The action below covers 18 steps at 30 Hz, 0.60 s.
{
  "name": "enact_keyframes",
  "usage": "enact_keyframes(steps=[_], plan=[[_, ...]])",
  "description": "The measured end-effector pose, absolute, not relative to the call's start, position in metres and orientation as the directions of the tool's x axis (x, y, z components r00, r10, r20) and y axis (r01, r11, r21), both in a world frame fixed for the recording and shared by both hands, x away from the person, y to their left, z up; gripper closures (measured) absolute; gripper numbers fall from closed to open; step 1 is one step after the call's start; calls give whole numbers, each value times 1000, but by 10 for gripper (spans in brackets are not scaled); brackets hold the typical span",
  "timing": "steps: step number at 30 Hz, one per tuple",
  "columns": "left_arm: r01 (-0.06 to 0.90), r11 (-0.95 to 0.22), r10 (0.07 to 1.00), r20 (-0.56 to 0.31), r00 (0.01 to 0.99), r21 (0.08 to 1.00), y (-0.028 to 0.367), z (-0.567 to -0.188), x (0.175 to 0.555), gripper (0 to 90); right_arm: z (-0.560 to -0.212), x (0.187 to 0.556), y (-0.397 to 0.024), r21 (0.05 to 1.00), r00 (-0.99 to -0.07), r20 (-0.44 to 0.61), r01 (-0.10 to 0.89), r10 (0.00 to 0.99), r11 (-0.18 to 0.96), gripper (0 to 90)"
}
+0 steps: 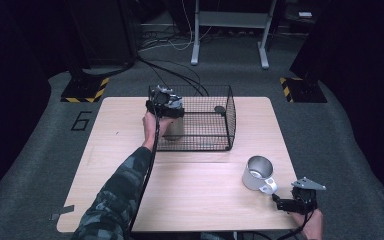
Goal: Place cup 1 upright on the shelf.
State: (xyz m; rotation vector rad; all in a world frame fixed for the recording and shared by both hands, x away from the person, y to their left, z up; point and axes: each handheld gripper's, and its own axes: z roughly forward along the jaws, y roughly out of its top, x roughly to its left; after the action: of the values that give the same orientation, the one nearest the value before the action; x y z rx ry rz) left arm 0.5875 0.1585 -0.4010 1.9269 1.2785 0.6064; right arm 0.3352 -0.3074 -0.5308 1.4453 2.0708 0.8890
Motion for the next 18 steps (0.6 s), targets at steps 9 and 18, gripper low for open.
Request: enact_keyframes(steps=[9, 18], plan=[[581, -232, 924, -9, 381, 780, 158, -394, 585, 10, -531, 335, -307, 727, -340, -1, 646, 940, 234, 18], [548, -255, 912, 11, 409, 797, 164, -373, 575, 1, -531, 335, -307, 729, -344, -3, 642, 939, 237, 17]])
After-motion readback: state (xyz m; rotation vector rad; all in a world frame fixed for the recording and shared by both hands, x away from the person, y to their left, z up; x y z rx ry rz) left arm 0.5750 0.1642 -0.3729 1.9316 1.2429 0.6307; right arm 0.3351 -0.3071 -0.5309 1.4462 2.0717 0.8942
